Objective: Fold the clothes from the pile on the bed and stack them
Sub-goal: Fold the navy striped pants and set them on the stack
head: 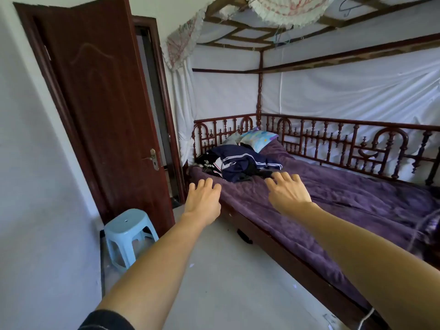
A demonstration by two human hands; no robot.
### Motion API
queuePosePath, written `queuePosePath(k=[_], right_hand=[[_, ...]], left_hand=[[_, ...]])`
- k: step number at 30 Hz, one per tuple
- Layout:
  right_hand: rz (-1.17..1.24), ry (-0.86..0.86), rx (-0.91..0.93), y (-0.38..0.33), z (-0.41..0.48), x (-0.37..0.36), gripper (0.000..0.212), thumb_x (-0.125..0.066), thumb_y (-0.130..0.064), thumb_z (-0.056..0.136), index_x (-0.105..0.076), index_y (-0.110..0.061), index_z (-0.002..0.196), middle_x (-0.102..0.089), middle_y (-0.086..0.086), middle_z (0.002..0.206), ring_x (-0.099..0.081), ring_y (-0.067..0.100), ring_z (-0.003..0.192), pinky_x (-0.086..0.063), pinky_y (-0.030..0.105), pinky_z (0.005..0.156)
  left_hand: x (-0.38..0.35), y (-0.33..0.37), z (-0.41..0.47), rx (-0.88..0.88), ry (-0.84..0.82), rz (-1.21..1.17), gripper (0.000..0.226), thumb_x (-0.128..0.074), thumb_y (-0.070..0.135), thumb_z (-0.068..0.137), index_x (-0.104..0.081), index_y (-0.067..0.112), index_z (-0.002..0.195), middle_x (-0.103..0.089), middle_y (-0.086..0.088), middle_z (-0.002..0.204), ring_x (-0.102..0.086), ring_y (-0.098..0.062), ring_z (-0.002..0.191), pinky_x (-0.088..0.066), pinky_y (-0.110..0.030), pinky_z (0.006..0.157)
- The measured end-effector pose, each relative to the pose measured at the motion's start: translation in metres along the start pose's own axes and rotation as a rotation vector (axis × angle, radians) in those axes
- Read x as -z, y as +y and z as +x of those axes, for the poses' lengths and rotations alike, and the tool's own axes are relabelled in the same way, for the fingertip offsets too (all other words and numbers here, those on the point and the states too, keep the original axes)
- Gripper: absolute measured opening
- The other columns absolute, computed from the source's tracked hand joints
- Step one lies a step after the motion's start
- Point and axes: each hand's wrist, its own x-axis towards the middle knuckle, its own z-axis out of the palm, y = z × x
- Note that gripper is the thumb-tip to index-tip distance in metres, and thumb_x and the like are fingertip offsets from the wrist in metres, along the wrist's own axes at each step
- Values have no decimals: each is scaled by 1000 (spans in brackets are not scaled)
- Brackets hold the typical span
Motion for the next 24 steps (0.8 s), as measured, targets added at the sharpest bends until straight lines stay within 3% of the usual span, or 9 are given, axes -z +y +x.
queuePosePath(k=[12, 24], right_hand=[[46, -108, 7, 14, 135, -118, 35, -40, -24, 96, -44, -16, 130, -47, 8, 130, -46, 29, 116, -35, 41, 91], [68, -140, 87, 10, 321, -214, 36, -39, -27, 98, -42, -17, 132, -47, 7, 130, -47, 28, 114, -38, 40, 93]], left_hand=[[-102, -12, 134, 19, -130, -18, 37, -48, 24, 93, -46, 15, 129, -46, -8, 128, -43, -27, 120, -33, -43, 100], [-188, -79, 285, 100, -197, -38, 38, -45, 22, 94, -44, 15, 131, -45, -9, 130, -42, -27, 121, -33, -42, 101]])
